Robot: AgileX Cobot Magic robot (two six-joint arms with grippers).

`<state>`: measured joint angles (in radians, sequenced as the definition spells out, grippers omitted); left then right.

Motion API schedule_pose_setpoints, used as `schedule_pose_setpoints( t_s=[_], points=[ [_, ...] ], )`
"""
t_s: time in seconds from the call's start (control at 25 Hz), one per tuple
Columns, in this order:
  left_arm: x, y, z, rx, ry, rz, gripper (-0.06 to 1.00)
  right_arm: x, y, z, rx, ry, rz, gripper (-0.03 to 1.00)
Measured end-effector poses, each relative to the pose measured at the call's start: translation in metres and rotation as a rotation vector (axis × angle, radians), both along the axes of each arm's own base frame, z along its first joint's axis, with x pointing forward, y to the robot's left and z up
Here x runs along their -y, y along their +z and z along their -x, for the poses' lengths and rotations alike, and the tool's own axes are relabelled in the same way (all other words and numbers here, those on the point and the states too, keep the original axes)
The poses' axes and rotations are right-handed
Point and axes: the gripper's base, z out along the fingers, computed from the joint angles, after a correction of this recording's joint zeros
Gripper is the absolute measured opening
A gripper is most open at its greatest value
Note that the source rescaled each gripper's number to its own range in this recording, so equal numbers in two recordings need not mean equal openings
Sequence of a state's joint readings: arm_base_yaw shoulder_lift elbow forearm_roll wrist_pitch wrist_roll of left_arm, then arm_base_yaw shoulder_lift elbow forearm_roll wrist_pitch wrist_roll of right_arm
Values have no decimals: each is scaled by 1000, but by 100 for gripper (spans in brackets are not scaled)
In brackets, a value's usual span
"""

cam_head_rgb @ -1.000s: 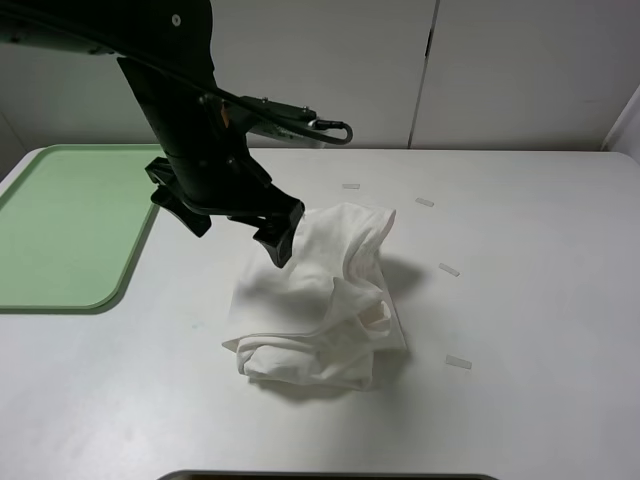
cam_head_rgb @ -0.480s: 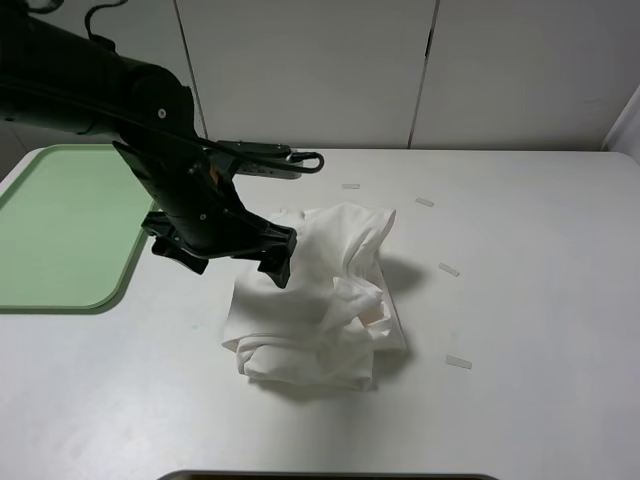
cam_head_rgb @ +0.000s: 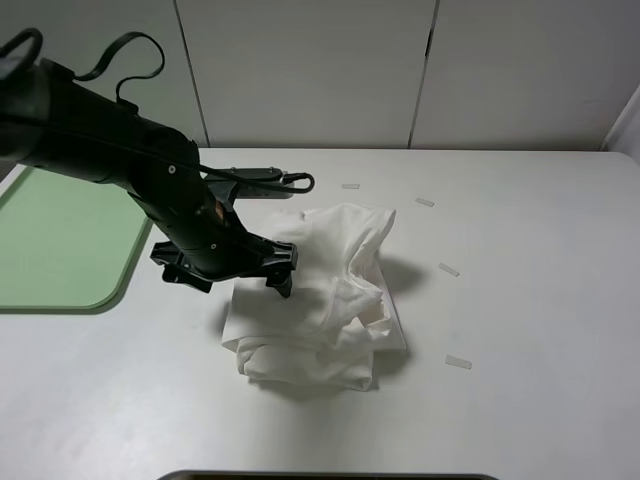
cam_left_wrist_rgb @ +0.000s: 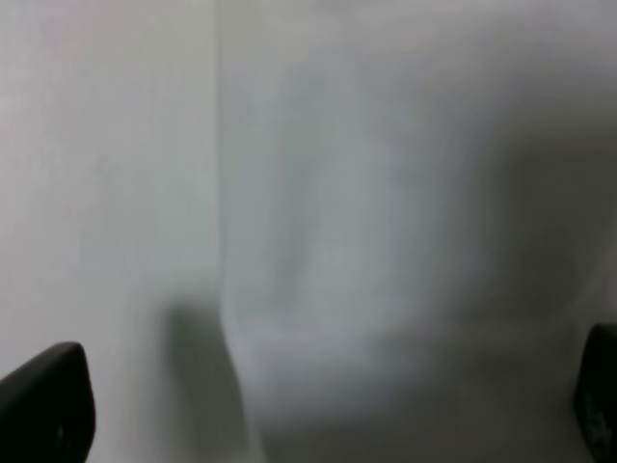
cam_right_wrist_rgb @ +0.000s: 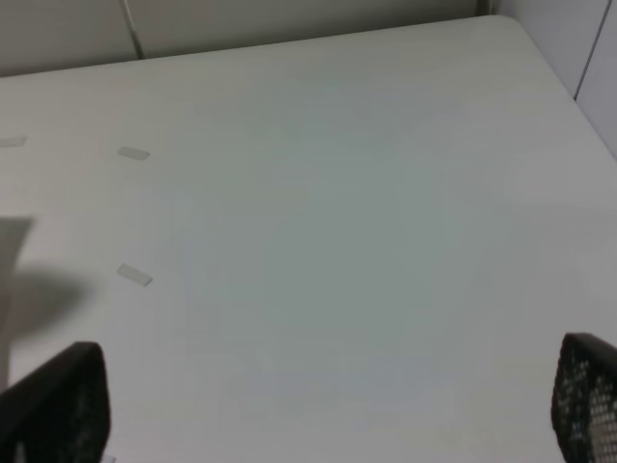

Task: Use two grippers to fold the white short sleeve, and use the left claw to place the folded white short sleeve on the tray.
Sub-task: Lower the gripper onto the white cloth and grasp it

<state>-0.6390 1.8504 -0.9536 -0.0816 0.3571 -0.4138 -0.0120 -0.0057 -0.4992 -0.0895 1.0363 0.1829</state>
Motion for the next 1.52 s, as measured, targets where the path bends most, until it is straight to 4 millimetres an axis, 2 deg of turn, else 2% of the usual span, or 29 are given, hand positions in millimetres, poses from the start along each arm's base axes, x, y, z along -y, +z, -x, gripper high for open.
schedule_pose_setpoints(
  t_s=[0.6,0.8,0.92,0.96,1.16,1.52],
  points=[
    [9,-29,-14,88,20,44,99,0,0,0,0,0,0,100],
    [11,-36,-15,95,15,46,88,0,0,0,0,0,0,100],
    [13,-36,-15,102,13,51,73,0,0,0,0,0,0,100],
    [13,-36,-15,109,12,56,61,0,0,0,0,0,0,100],
    [14,-35,-15,117,13,61,46,0,0,0,0,0,0,100],
    [14,-35,-16,118,13,61,43,0,0,0,0,0,0,100]
  ],
)
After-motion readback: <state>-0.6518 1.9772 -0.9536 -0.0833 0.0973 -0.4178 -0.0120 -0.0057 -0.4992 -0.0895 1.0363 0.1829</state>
